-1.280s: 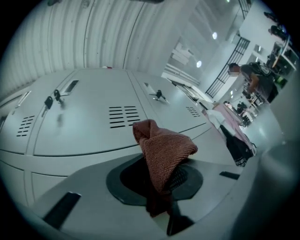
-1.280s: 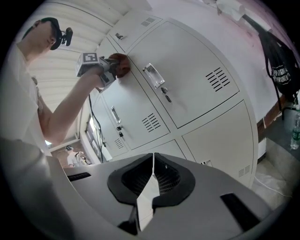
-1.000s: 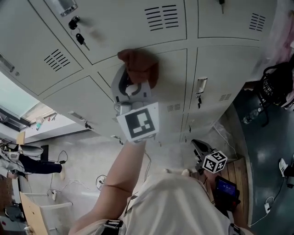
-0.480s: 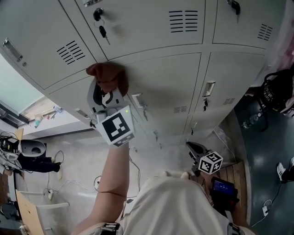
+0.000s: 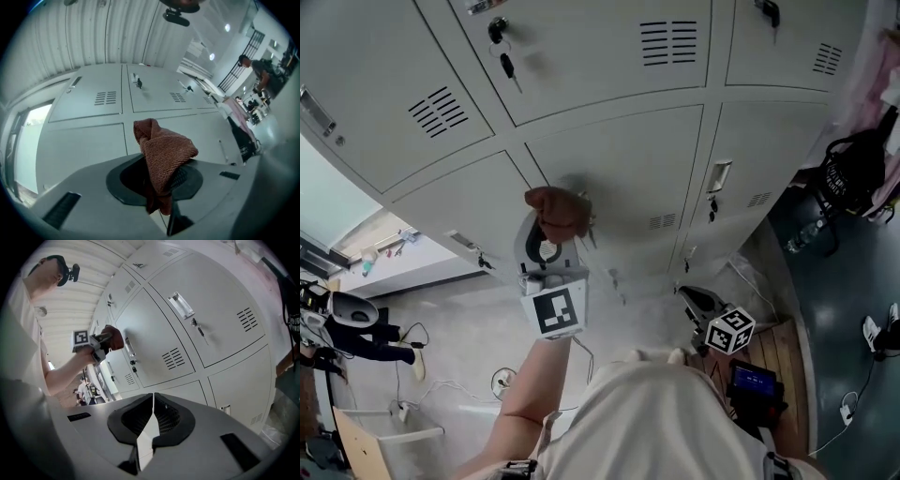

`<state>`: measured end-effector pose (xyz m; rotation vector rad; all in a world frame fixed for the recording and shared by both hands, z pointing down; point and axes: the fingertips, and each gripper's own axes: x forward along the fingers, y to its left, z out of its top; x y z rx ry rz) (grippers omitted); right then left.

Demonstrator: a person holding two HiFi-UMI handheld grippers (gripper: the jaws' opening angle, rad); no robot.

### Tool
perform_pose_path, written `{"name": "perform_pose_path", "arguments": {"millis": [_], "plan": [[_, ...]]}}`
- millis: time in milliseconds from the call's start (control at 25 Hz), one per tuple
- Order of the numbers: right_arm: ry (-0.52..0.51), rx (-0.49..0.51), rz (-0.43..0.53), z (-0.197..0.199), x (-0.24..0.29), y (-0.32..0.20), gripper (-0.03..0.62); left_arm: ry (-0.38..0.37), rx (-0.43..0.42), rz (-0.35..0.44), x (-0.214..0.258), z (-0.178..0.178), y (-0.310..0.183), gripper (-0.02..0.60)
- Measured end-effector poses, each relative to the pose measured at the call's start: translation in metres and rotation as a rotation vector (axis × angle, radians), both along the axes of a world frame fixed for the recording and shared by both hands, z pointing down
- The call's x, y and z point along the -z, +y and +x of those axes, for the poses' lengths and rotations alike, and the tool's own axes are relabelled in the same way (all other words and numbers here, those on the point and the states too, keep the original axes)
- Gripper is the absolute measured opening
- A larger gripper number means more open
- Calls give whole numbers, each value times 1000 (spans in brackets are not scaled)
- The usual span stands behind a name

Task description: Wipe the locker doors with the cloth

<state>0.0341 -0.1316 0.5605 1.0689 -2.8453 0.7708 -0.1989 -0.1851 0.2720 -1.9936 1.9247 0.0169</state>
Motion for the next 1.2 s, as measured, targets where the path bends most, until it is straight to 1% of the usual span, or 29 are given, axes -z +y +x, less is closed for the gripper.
{"name": "perform_pose_path", "arguments": {"millis": [80,240,320,400,520,760,960,1200], "plan": [[9,1,31,-1,8,-2,20,22,-57,-70,-39,12,12,77],[21,7,95,-1,26,-2,20,41,-127,-227,-110,26,31,77],[29,3,113,1,32,0,20,60,-149,-285,-139,30,38,77],[35,-2,118,2,35,3,20,98,-153,-324,-159,28,41,77],[44,-1,119,1,35,10,20,132,-167,-364,-178,26,44,77],[58,-27,123,8,35,17,20,116,-234,-431,-209,37,55,77],[58,-46,126,10,37,21,20,94,-273,-452,-218,46,62,77],[55,-51,132,6,39,22,20,90,-307,-465,-223,51,64,77]]}}
